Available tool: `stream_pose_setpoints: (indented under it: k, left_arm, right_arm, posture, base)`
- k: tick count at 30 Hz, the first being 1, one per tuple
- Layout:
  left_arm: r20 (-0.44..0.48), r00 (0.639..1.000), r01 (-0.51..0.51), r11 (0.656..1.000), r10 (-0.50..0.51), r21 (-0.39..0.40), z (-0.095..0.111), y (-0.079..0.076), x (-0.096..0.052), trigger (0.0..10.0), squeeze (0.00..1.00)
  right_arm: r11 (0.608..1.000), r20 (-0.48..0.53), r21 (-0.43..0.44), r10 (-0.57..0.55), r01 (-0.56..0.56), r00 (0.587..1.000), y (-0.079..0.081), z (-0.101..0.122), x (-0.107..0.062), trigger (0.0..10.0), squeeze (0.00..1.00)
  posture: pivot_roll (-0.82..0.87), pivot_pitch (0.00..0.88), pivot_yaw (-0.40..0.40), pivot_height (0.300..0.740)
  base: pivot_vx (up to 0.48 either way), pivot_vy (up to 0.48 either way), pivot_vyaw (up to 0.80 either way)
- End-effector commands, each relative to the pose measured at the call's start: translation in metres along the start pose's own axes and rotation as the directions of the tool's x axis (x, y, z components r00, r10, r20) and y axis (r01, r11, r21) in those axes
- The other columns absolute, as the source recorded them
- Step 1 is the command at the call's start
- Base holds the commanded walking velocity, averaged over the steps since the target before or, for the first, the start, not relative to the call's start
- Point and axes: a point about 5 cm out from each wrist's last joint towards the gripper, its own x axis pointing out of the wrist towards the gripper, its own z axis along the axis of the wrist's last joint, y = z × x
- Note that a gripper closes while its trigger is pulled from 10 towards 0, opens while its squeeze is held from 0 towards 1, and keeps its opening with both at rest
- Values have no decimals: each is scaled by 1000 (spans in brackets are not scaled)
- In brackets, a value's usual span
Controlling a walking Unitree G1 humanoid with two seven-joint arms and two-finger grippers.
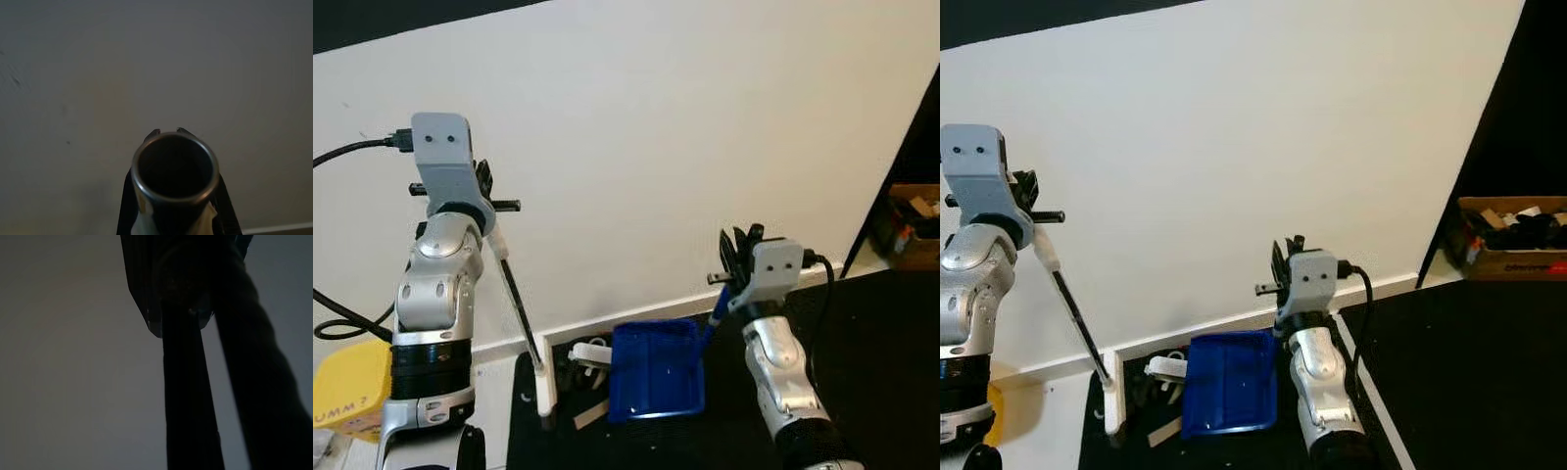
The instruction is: Sweep floor
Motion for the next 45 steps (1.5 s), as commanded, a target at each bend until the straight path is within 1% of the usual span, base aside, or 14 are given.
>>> stream_pose_setpoints:
  k: [1, 4, 9, 12, 17, 20, 23, 26, 28, 32, 34, 39, 41, 45]
  left_arm:
    - [46, 999, -20, 1000, 21, -14, 6, 3, -3, 10000, 0]
    - [42, 999, -23, 1000, 24, -18, 4, 3, -3, 10000, 0]
    - [8, 999, -42, 997, 42, -65, -5, 4, -4, 10000, 0]
    - [-3, 999, -43, 996, 43, -75, -10, 5, -5, 10000, 0]
    - [3, 999, -42, 996, 43, -81, -13, 5, -6, 10000, 0]
    - [23, 999, -33, 995, 35, -98, -13, 3, -7, 10000, 0]
    - [36, 999, -26, 987, 32, -159, -15, 2, -8, 10000, 0]
    - [62, 997, -19, 967, 36, -252, -16, 1, -8, 10000, 0]
    - [77, 996, -15, 964, 37, -267, -16, 1, -8, 10000, 0]
    - [93, 993, -44, 969, 68, -245, -16, 5, -9, 10000, 0]
    - [95, 993, -47, 969, 72, -242, -17, 6, -9, 10000, 0]
    - [101, 992, -50, 978, 72, -204, -19, 10, -10, 10000, 0]
    - [112, 992, -45, 985, 64, -165, -21, 14, -12, 10000, 0]
    - [121, 990, -49, 987, 68, -150, -24, 20, -13, 10000, 0]
  right_arm:
    - [1000, 28, 7, 17, -17, 999, 4, 4, 3, 10000, 0]
    - [1000, 27, 7, 20, -20, 999, 3, 4, 3, 10000, 0]
    - [999, 26, 2, 35, -35, 999, 3, 4, 3, 10000, 0]
    - [999, 25, 2, 43, -43, 999, 4, 4, 4, 10000, 0]
    - [999, 23, 2, 51, -51, 998, 5, 4, 4, 10000, 0]
    - [998, 19, 5, 61, -61, 998, 7, 3, 4, 10000, 0]
    - [997, 13, 10, 76, -76, 997, 9, 2, 4, 10000, 0]
    - [995, 2, 23, 92, -92, 996, 11, 1, 5, 10000, 0]
    - [995, -1, 28, 100, -100, 995, 13, 0, 5, 10000, 0]
    - [993, -1, 24, 118, -118, 993, 13, 1, 6, 10000, 0]
    - [992, -1, 21, 122, -122, 992, 13, 1, 7, 10000, 0]
    - [992, -3, 16, 124, -124, 992, 10, 2, 9, 10000, 0]
    - [993, -7, 13, 114, -114, 993, 7, 1, 9, 10000, 0]
    - [995, -16, 17, 101, -101, 995, 4, 0, 8, 10000, 0]
  posture:
    - [86, 46, 127, 740]
    - [84, 45, 121, 740]
    - [75, 50, 105, 740]
    - [73, 52, 98, 740]
    - [72, 54, 92, 740]
    - [70, 56, 82, 740]
    - [69, 56, 70, 740]
    - [66, 55, 51, 740]
    - [66, 55, 51, 740]
    - [64, 49, 22, 740]
    - [64, 49, 21, 740]
    - [66, 49, 16, 740]
    - [62, 52, 12, 740]
    - [58, 54, 14, 740]
  base:
    - [0, 0, 0]
    - [0, 0, 0]
    - [0, 0, 0]
    - [0, 0, 0]
    - [0, 0, 0]
    - [0, 0, 0]
    - [0, 0, 0]
    - [0, 0, 0]
    - [0, 0, 0]
    - [0, 0, 0]
    - [0, 0, 0]
    - [0, 0, 0]
    - [0, 0, 0]
    - [0, 0, 0]
